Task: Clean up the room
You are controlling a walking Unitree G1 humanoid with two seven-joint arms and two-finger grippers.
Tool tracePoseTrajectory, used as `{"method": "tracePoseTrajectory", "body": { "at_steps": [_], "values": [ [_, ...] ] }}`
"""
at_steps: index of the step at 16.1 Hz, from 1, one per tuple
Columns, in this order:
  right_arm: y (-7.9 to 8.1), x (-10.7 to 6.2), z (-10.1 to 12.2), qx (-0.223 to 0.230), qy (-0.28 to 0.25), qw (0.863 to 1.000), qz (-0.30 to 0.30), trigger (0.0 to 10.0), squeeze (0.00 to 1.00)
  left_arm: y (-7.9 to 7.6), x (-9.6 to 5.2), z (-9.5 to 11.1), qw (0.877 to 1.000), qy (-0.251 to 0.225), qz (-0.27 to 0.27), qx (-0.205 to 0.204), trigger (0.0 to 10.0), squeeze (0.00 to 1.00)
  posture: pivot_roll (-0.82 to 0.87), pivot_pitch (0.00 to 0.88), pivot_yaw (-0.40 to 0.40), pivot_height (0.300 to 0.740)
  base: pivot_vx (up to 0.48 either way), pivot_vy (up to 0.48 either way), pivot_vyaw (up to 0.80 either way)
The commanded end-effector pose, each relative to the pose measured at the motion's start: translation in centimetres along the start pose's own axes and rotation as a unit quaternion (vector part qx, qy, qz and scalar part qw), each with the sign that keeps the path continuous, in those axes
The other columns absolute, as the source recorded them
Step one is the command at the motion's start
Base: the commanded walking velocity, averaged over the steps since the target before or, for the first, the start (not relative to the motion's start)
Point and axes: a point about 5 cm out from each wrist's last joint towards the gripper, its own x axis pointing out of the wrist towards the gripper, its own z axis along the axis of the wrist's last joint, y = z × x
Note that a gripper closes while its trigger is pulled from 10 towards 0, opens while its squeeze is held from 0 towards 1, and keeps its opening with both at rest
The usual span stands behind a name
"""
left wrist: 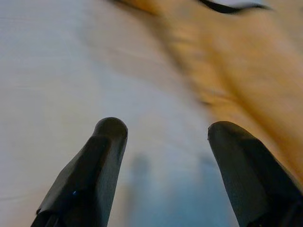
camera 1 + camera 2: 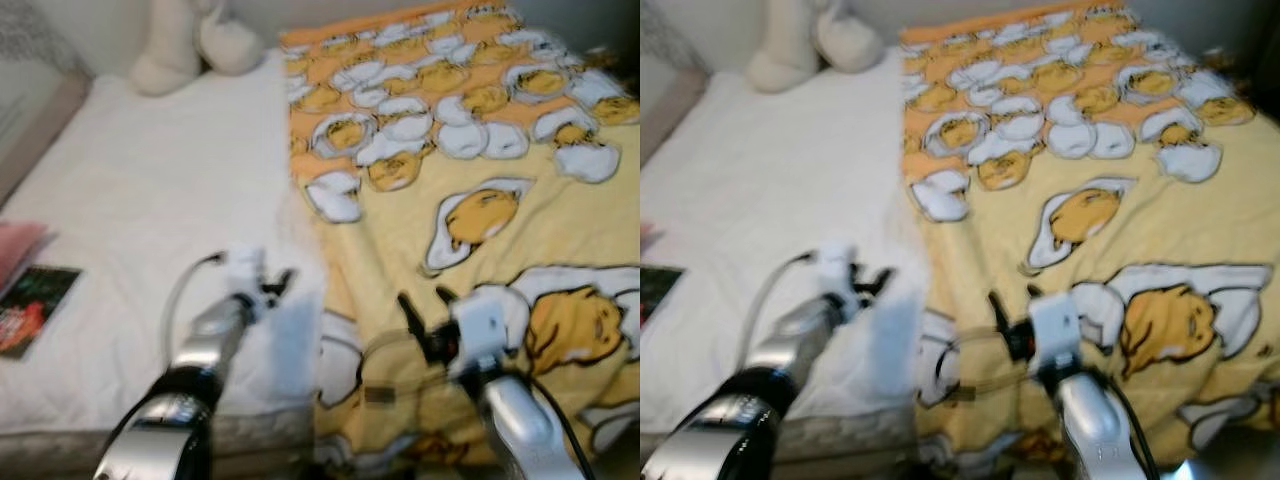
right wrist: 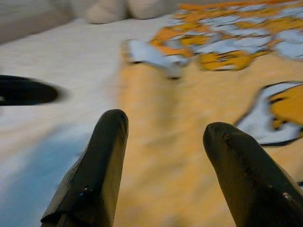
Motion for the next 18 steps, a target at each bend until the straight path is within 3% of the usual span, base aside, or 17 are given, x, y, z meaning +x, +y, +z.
{"method": "tracePoseTrajectory", "body": {
  "at_steps": [1,2,3,5,9,11,12,16,18],
  "values": [
    [0.8,-0.3,0.5,0.009,-0.002,1.0,0.019,10.0,0.0,-0.5,0.3,0.0,1.0,0.005,-0.023,-0.003,10.0,0.0,-0.41,0.147,0.22,0.723,0.0,0.0,0.0],
    [1.0,-2.5,-0.2,0.007,0.02,1.0,0.011,10.0,0.0,-1.2,0.8,0.0,0.999,0.014,-0.036,0.006,10.0,0.0,-0.43,0.201,0.237,0.723,0.0,0.0,0.0],
    [1.2,-3.6,-0.6,0.007,0.035,0.999,0.006,10.0,0.0,-1.2,0.8,-0.3,0.999,0.03,-0.022,0.032,10.0,0.0,-0.43,0.222,0.245,0.723,0.0,0.0,0.0],
    [2.3,-5.7,-1.0,0.02,0.061,0.998,-0.001,10.0,0.0,-0.4,0.5,-1.1,0.998,0.049,0.003,0.045,10.0,0.0,-0.44,0.265,0.251,0.723,0.0,0.0,0.0],
    [3.6,-8.2,-0.9,0.008,0.083,0.996,0.023,10.0,0.0,2.6,-0.4,-0.4,0.996,0.03,0.071,0.041,10.0,0.0,-0.41,0.314,0.252,0.723,0.0,0.0,0.0],
    [4.0,-8.1,-0.6,0.002,0.082,0.996,0.035,10.0,0.0,3.5,-0.8,-0.2,0.996,0.021,0.081,0.033,10.0,0.0,-0.4,0.321,0.25,0.723,0.0,0.0,0.0],
    [4.0,-8.0,-0.6,0.003,0.082,0.996,0.035,10.0,0.0,3.6,-0.9,-0.3,0.996,0.022,0.082,0.025,0.0,0.0,-0.4,0.321,0.249,0.723,0.0,0.0,0.0],
    [3.7,-7.7,-0.5,0.007,0.085,0.996,0.034,10.0,0.0,3.6,-1.3,-1.7,0.994,0.031,0.062,-0.083,0.0,0.0,-0.39,0.316,0.239,0.723,0.0,0.0,0.0],
    [3.5,-7.6,-0.6,0.007,0.087,0.996,0.032,10.0,0.0,4.0,-1.5,-1.9,0.991,0.025,0.07,-0.115,0.0,0.0,-0.39,0.312,0.239,0.723,0.0,0.0,0.0]
  ]
}}
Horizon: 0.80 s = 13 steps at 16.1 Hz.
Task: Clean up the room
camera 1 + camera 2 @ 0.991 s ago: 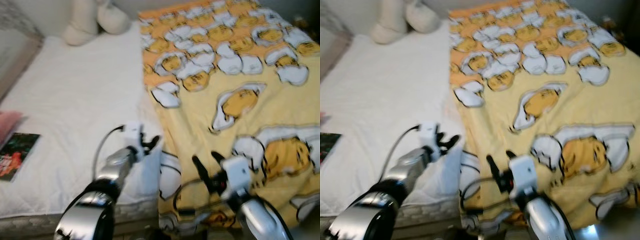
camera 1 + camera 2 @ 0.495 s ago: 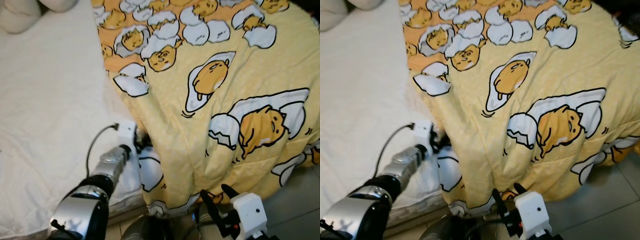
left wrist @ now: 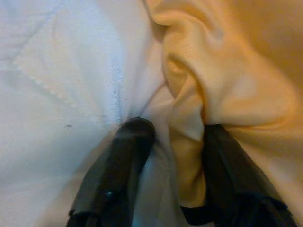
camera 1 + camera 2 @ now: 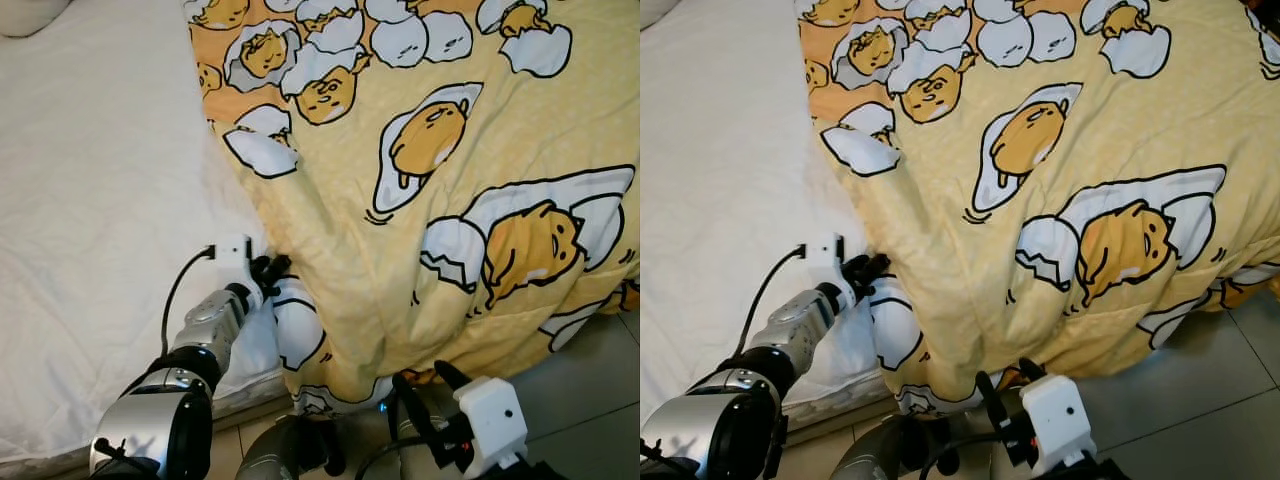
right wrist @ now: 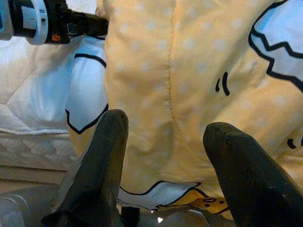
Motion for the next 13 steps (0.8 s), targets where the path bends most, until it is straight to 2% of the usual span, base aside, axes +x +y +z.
{"method": "tracePoseTrajectory", "body": {
  "at_steps": [1,3,6,8,10,13],
  "values": [
    [0.2,-0.2,-0.4,0.012,0.013,1.0,0.003,10.0,0.0,2.3,-1.4,-2.3,0.998,0.042,0.043,-0.035,0.0,0.0,-0.39,0.307,0.238,0.723,0.0,0.0,0.0],
    [0.0,0.2,-0.4,0.013,0.012,1.0,0.003,10.0,0.0,2.6,-1.9,-3.1,0.997,0.047,0.032,-0.057,0.0,0.0,-0.37,0.298,0.237,0.723,0.0,0.0,0.0],
    [0.2,0.5,-0.3,0.013,0.01,1.0,0.011,10.0,0.0,2.2,-2.2,-4.0,0.997,0.061,0.0,-0.045,0.0,0.0,-0.36,0.291,0.23,0.723,0.0,0.0,0.0],
    [0.1,0.8,-0.3,0.012,0.008,1.0,0.015,10.0,0.0,2.6,-2.5,-4.3,0.997,0.063,0.0,-0.042,0.0,0.0,-0.36,0.285,0.228,0.723,0.0,0.0,0.0],
    [-0.2,1.2,-0.3,0.008,0.006,1.0,0.017,10.0,0.0,4.3,-3.8,-5.2,0.997,0.066,0.026,-0.033,0.0,0.0,-0.35,0.271,0.225,0.723,0.0,0.0,0.0],
    [-0.5,1.7,-0.2,0.004,0.002,1.0,0.018,10.0,0.0,6.9,-5.9,-5.9,0.995,0.054,0.072,-0.045,0.0,0.0,-0.34,0.26,0.219,0.723,0.0,0.0,0.0]
  ]
}}
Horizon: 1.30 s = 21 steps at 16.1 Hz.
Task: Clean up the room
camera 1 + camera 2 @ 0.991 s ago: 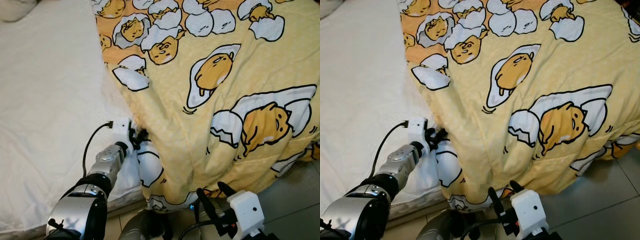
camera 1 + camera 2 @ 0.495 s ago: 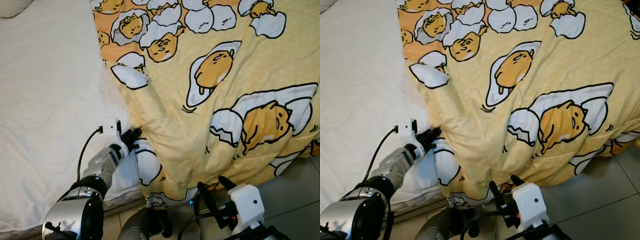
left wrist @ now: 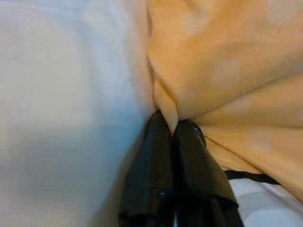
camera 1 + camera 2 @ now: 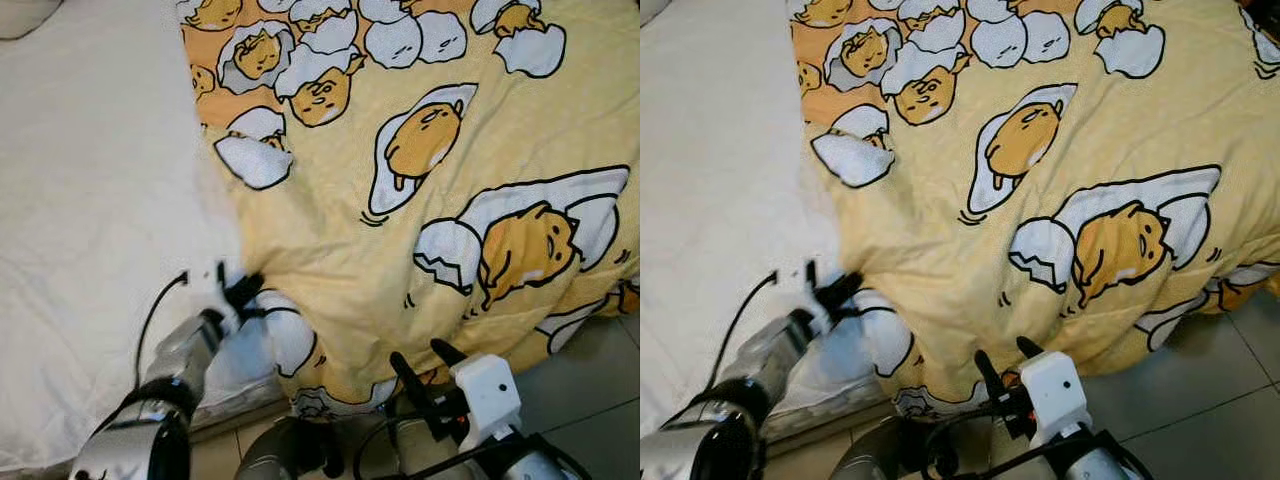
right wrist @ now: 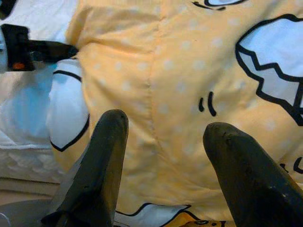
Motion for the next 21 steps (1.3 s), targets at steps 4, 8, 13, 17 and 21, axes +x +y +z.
{"method": "tracePoseTrajectory", "body": {
  "at_steps": [4,8,13,17,21],
  "values": [
    [0.4,0.4,-0.6,0.013,0.013,1.0,0.02,10.0,0.0,5.7,-5.2,-3.9,0.991,0.045,0.12,-0.032,0.0,0.0,-0.31,0.247,0.209,0.723,0.0,0.0,0.0],
    [0.3,1.1,-0.7,0.01,0.011,0.999,0.029,10.0,0.0,6.7,-8.6,-8.2,0.98,0.101,0.167,-0.049,0.0,0.0,-0.3,0.23,0.208,0.723,0.0,0.0,0.0],
    [0.0,1.4,0.1,0.01,-0.016,0.999,0.031,10.0,0.0,6.8,-10.4,-10.4,0.972,0.123,0.196,-0.045,0.0,0.0,-0.3,0.217,0.201,0.723,0.0,0.0,0.0],
    [0.5,1.9,0.3,-0.003,-0.022,0.998,0.062,10.0,0.0,7.0,-11.3,-11.1,0.968,0.136,0.213,-0.01,0.0,0.0,-0.29,0.209,0.194,0.723,0.0,0.0,0.0],
    [0.4,2.1,0.2,-0.005,-0.022,0.997,0.069,10.0,0.0,6.9,-13.5,-13.3,0.958,0.168,0.233,0.003,0.0,0.0,-0.28,0.198,0.185,0.723,0.0,0.0,0.0]
  ]
}}
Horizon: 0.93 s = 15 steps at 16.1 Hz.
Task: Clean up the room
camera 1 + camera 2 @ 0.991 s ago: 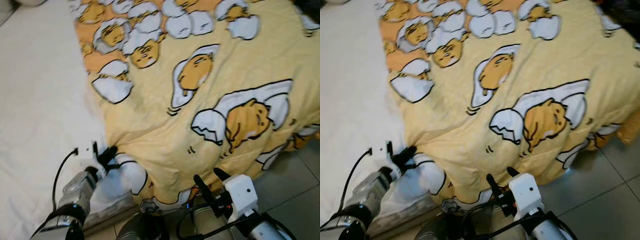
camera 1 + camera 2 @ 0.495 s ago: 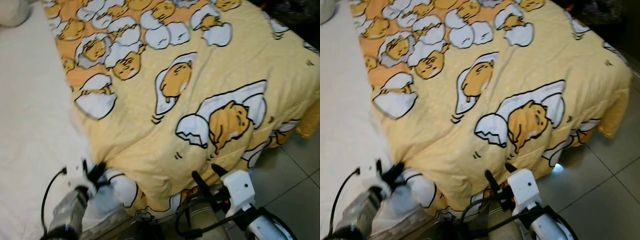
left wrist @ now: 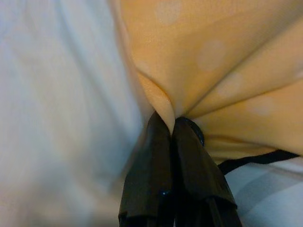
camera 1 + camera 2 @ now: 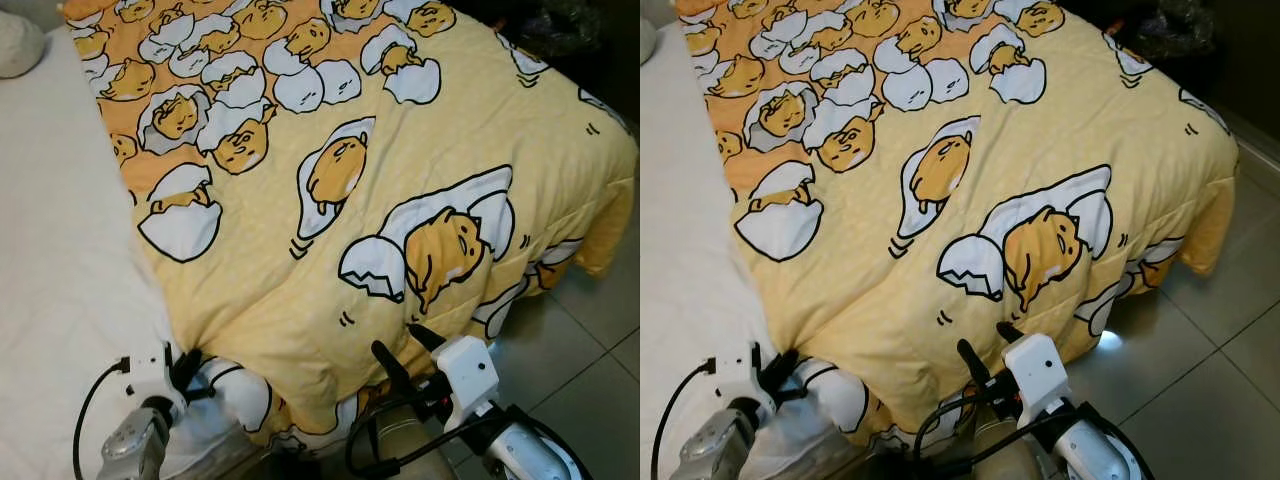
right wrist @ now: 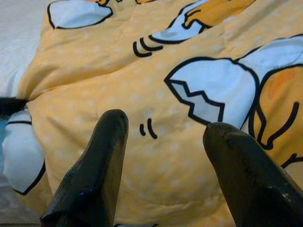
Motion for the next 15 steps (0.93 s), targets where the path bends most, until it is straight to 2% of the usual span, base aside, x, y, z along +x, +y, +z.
{"method": "tracePoseTrajectory", "body": {
  "at_steps": [1,3,5,6,7,8,9,10,11,13,15],
  "values": [
    [0.5,0.0,-0.4,0.01,0.003,1.0,0.015,10.0,0.0,2.2,-4.5,-7.1,0.987,0.143,0.067,-0.016,0.0,0.0,-0.28,0.195,0.182,0.723,0.0,0.0,0.0],
    [0.4,0.2,-0.4,0.009,0.003,1.0,0.016,10.0,0.0,2.0,-5.1,-7.9,0.986,0.152,0.065,-0.01,0.0,0.0,-0.28,0.194,0.181,0.723,0.0,0.0,0.0],
    [0.3,0.5,-0.4,0.008,0.0,1.0,0.019,10.0,0.0,1.8,-5.8,-8.3,0.987,0.145,0.063,0.039,0.0,0.0,-0.27,0.185,0.175,0.723,0.0,0.0,0.0],
    [0.3,0.6,-0.4,0.007,-0.001,1.0,0.021,10.0,0.0,1.6,-5.8,-7.8,0.987,0.122,0.051,0.093,0.0,0.0,-0.26,0.181,0.172,0.723,0.0,0.0,0.0],
    [0.2,0.8,-0.4,0.006,-0.001,1.0,0.022,10.0,0.0,1.2,-5.5,-7.2,0.986,0.104,0.044,0.126,0.0,0.0,-0.26,0.177,0.166,0.723,0.0,0.0,0.0],
    [0.1,0.8,-0.4,0.005,-0.002,1.0,0.023,10.0,0.0,1.0,-5.3,-7.0,0.985,0.1,0.046,0.135,0.0,0.0,-0.26,0.177,0.166,0.723,0.0,0.0,0.0],
    [0.1,1.0,-0.3,0.004,-0.003,1.0,0.025,10.0,0.0,0.7,-4.8,-6.3,0.984,0.081,0.053,0.151,10.0,0.0,-0.26,0.174,0.163,0.723,0.0,0.0,0.0],
    [0.1,1.0,-0.3,0.003,-0.003,1.0,0.026,10.0,0.0,0.5,-4.5,-5.7,0.981,0.063,0.054,0.176,10.0,0.0,-0.26,0.171,0.16,0.723,0.0,0.0,0.0],
    [-0.2,1.3,-0.3,0.001,-0.004,1.0,0.026,10.0,0.0,0.0,-3.7,-4.2,0.974,0.025,0.066,0.214,10.0,1.0,-0.26,0.161,0.154,0.723,0.0,0.0,0.0],
    [-0.4,1.3,-0.4,-0.002,-0.005,1.0,0.024,10.0,0.0,0.1,-3.6,-3.7,0.971,0.011,0.075,0.226,10.0,1.0,-0.26,0.152,0.153,0.723,0.0,0.0,0.0],
    [-0.9,1.5,-0.6,-0.003,-0.005,1.0,0.015,10.0,0.0,1.3,-4.5,-2.7,0.959,-0.023,0.129,0.252,10.0,1.0,-0.25,0.124,0.153,0.723,0.0,0.0,0.0]
  ]
}}
